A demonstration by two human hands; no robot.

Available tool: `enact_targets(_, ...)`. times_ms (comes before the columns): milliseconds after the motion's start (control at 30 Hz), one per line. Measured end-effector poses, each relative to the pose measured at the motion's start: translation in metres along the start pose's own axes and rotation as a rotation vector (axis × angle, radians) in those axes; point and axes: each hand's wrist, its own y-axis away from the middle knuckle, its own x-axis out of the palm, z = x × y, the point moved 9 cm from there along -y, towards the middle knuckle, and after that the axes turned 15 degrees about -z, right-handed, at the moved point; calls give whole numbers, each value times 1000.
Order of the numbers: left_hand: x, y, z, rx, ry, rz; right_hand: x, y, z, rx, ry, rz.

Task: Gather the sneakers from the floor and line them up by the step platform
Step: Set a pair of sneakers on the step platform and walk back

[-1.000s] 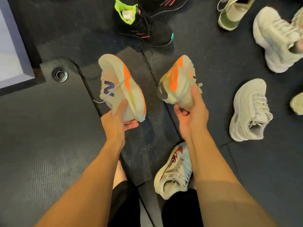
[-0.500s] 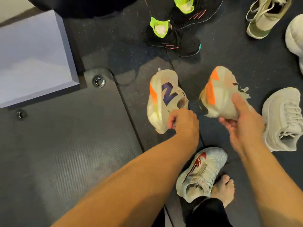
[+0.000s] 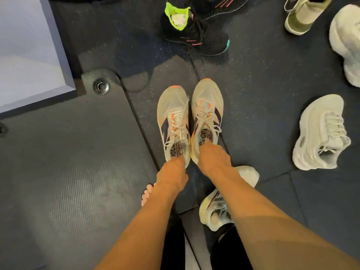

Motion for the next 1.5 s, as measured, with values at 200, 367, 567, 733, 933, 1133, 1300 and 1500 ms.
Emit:
enact_targets(200,19,-8,4,51,-55,-77,46,7,-16,-22,18,125)
enact_targets(367,-37,0,-25,106,-102,-236,-10,16,4,-108,-32,-94)
enact_targets(567,-168,59,-107,125,-177,-131,-163,65,4,-170,-101,-57)
enact_targets(733,-278,159,-225,241,-260,-21,-324,151,-36,-172,-75,-65)
enact_targets(933,-442,334,-388,502,-246,-181,-570,310,-85,-133,-95,-277)
enact_targets(1133,-543,522,-529,944,-363,-428,-726,474,-157,40,-205,-580)
enact_targets(1300,-549,643,-621,1266,-281,-436,-785,594,-231,247,-217,-842)
enact_targets(1500,-516,775,-707,1634,-335,-587,-813,728,-310,474,-165,-1228)
